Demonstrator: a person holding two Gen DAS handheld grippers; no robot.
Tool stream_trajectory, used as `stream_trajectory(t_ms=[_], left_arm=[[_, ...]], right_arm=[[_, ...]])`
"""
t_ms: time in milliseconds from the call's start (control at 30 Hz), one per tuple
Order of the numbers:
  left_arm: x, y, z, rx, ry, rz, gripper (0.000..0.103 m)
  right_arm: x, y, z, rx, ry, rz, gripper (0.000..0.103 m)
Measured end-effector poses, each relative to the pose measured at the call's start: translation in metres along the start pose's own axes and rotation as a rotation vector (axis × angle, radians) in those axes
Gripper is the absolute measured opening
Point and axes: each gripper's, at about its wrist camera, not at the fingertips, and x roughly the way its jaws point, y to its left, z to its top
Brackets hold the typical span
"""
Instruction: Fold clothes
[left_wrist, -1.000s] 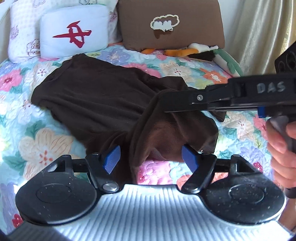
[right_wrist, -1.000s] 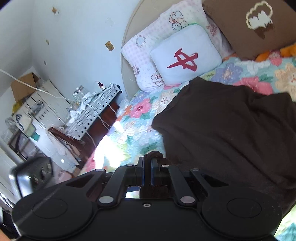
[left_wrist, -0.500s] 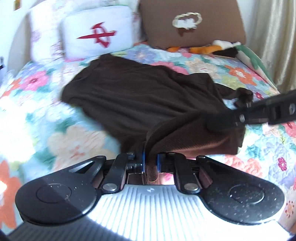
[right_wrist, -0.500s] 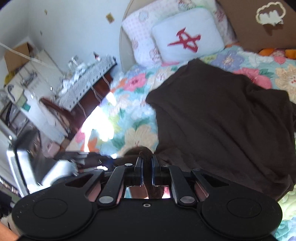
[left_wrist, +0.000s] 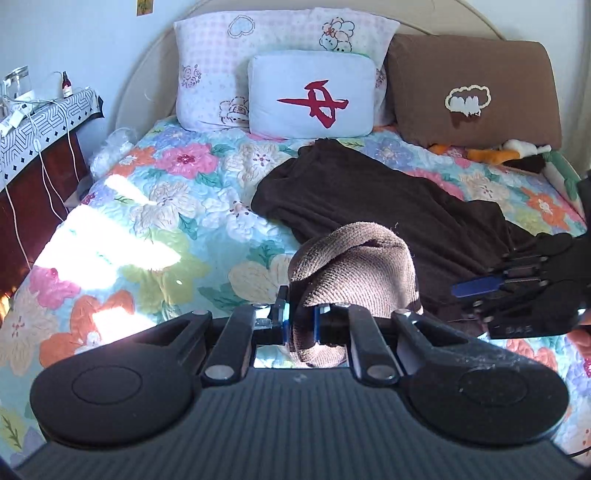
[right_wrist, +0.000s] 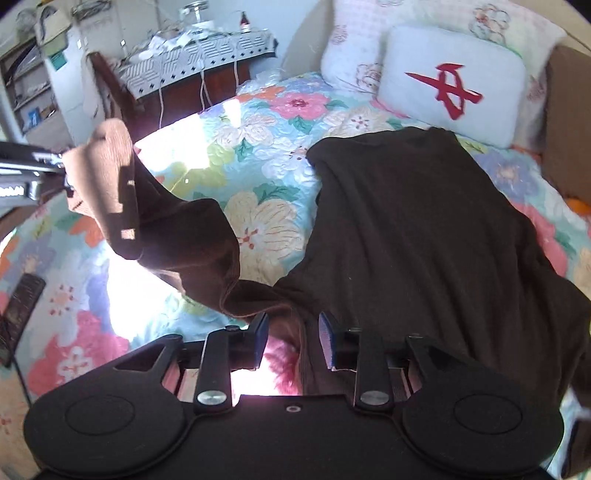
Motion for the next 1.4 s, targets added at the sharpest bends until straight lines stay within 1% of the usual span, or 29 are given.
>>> stream_trajectory(t_ms=[167, 200, 267, 300, 367, 400, 433, 467, 500, 567, 633, 733, 800, 833, 933, 1000, 1033, 1133, 1267, 1300, 1333, 1400], left_arm=[[0.018, -0.007, -0.005, 0.011, 0.054, -0.026, 0.011], [0.02, -0.007, -0.007, 0.011, 0.066, -0.034, 0.011], [0.025, -0.006, -0.009, 0.009, 0.093, -0.053, 0.011], [0.028, -0.005, -0.01, 0.008, 0.107, -0.062, 0.011], [0.033, -0.003, -0.012, 0.007, 0.137, -0.077, 0.011], [0.035, -0.001, -0.012, 0.003, 0.154, -0.086, 0.011], [0.038, 0.001, -0.013, -0.004, 0.175, -0.095, 0.011], [0.04, 0.004, -0.013, -0.015, 0.198, -0.105, 0.011], [0.042, 0.008, -0.013, -0.028, 0.22, -0.116, 0.011], [0.042, 0.019, -0.013, -0.059, 0.252, -0.132, 0.011], [0.038, 0.031, -0.011, -0.078, 0.261, -0.116, 0.011], [0.026, 0.054, -0.006, -0.099, 0.234, -0.035, 0.011], [0.018, 0.069, -0.002, -0.138, 0.207, 0.01, 0.011], [0.014, 0.077, 0.0, -0.161, 0.19, 0.031, 0.011], [0.006, 0.097, 0.0, -0.258, 0.157, 0.05, 0.011], [0.005, 0.103, -0.003, -0.293, 0.155, 0.071, 0.011], [0.006, 0.104, -0.005, -0.29, 0.159, 0.087, 0.011], [0.013, 0.092, -0.012, -0.231, 0.202, 0.112, 0.011], [0.038, 0.066, -0.024, -0.187, 0.324, 0.062, 0.014], [0.045, 0.057, -0.024, -0.173, 0.347, 0.05, 0.021], [0.052, 0.047, -0.024, -0.159, 0.368, 0.037, 0.024], [0.063, 0.026, -0.018, -0.128, 0.383, -0.01, 0.035]], right_arm=[[0.038, 0.014, 0.001, -0.081, 0.053, 0.006, 0.038], [0.044, 0.017, 0.0, -0.095, 0.062, 0.002, 0.04], [0.055, 0.022, -0.001, -0.123, 0.07, -0.016, 0.05], [0.061, 0.025, -0.001, -0.135, 0.074, -0.029, 0.059], [0.071, 0.028, -0.003, -0.161, 0.086, -0.049, 0.06], [0.075, 0.03, -0.004, -0.176, 0.09, -0.056, 0.059], [0.077, 0.032, -0.006, -0.191, 0.092, -0.06, 0.052], [0.077, 0.034, -0.008, -0.198, 0.093, -0.056, 0.039], [0.074, 0.035, -0.01, -0.197, 0.094, -0.044, 0.012], [0.068, 0.037, -0.014, -0.191, 0.089, -0.016, 0.012], [0.053, 0.034, -0.019, -0.156, 0.06, 0.033, 0.012], [0.037, 0.026, -0.027, -0.054, 0.041, 0.098, 0.012], [0.033, 0.018, -0.033, 0.027, 0.032, 0.151, 0.006], [0.033, 0.014, -0.036, 0.069, 0.027, 0.171, 0.006], [0.037, 0.012, -0.045, 0.134, 0.027, 0.194, 0.006], [0.042, 0.016, -0.048, 0.15, 0.041, 0.226, 0.006], [0.044, 0.02, -0.05, 0.151, 0.05, 0.241, 0.006], [0.049, 0.038, -0.055, 0.137, 0.081, 0.278, 0.007], [0.053, 0.055, -0.063, 0.103, 0.091, 0.245, 0.01], [0.052, 0.056, -0.063, 0.103, 0.087, 0.254, 0.014], [0.05, 0.058, -0.062, 0.103, 0.083, 0.263, 0.021], [0.046, 0.059, -0.061, 0.104, 0.077, 0.28, 0.029]])
